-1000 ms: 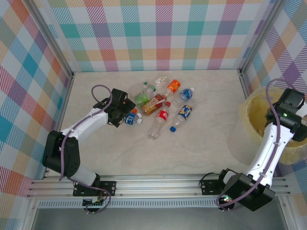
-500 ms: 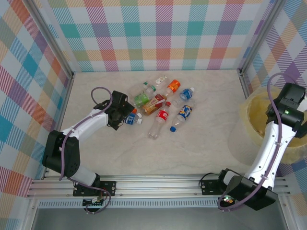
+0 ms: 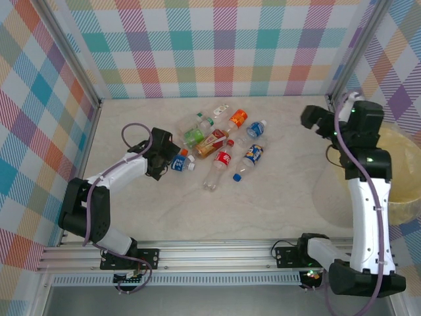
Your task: Put the plastic bottles in the bin
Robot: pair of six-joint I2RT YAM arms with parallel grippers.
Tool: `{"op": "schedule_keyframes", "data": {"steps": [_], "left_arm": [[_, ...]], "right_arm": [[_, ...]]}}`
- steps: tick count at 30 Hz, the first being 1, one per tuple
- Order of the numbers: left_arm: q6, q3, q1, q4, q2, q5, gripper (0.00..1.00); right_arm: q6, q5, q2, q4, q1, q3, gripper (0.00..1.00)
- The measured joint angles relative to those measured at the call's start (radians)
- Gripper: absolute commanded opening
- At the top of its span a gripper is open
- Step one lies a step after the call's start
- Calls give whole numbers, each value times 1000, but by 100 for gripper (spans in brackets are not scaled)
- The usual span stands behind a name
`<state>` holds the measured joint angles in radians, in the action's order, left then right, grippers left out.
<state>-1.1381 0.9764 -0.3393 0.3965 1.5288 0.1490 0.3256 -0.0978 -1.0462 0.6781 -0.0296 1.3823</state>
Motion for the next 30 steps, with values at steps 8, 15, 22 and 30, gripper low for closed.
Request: {"op": "schedule_keyframes", "data": {"steps": [8, 15, 22, 30], "left_arm": [[-63, -96, 62, -156, 6, 84, 96], [-103, -96, 72, -306, 98, 78, 93], [-188, -102, 74, -360, 164, 62, 79], [-208, -176, 76, -447, 137, 69, 65]], "right_arm": [[11, -274, -68, -336, 225, -190, 100], [53, -348, -154, -439, 325, -200, 100], [82, -356, -169, -461, 369, -263, 100], [79, -355, -177, -499, 402, -315, 100]]}}
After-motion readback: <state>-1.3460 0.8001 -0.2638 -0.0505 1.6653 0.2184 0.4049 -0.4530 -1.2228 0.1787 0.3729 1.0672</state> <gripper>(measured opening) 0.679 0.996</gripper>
